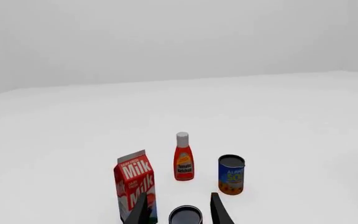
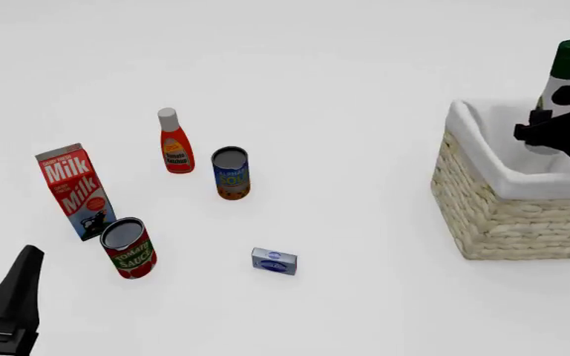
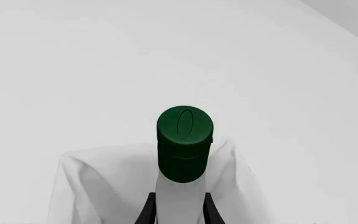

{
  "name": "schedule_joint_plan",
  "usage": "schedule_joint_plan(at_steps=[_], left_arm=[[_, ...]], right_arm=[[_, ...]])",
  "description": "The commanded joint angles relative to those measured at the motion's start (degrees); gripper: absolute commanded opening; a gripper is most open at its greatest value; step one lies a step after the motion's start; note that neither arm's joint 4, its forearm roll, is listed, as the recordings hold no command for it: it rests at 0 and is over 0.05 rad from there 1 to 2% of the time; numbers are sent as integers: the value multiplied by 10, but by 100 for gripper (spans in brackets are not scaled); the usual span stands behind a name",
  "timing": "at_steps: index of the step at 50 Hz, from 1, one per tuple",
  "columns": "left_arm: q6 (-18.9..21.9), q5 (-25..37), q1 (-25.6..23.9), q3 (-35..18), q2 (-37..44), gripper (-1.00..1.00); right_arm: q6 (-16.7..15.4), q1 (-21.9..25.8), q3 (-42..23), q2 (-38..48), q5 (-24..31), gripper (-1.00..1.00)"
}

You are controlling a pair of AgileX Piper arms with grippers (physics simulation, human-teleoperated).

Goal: Pick the salad dressing and place it in the basket.

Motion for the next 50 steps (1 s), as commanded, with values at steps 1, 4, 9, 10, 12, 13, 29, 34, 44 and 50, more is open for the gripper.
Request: schedule_joint_plan(at_steps=[1,4,9,10,12,13,29,34,44,50], left_arm=[[1,0,0,0,0,100],[1,0,1,0,0,100],[1,0,0,0,0,100],[1,0,0,0,0,100],[1,0,1,0,0,100],[1,0,0,0,0,100],[1,0,2,0,0,100],[1,-1,2,0,0,100],[1,-1,3,0,0,100],[1,-1,3,0,0,100]], right_arm=[[11,0,-7,12,-2,-100],[11,0,-9,18,-1,-100],[15,-1,-10,26,-3,-100],[15,-1,-10,26,-3,-100],[12,-3,-9,28,-5,-100],[14,-4,-8,29,-5,-100],[15,-10,-7,40,-9,-100],[15,-12,-7,41,-9,-100],[19,-9,-6,40,-11,-100],[25,-5,-9,40,-8,100]])
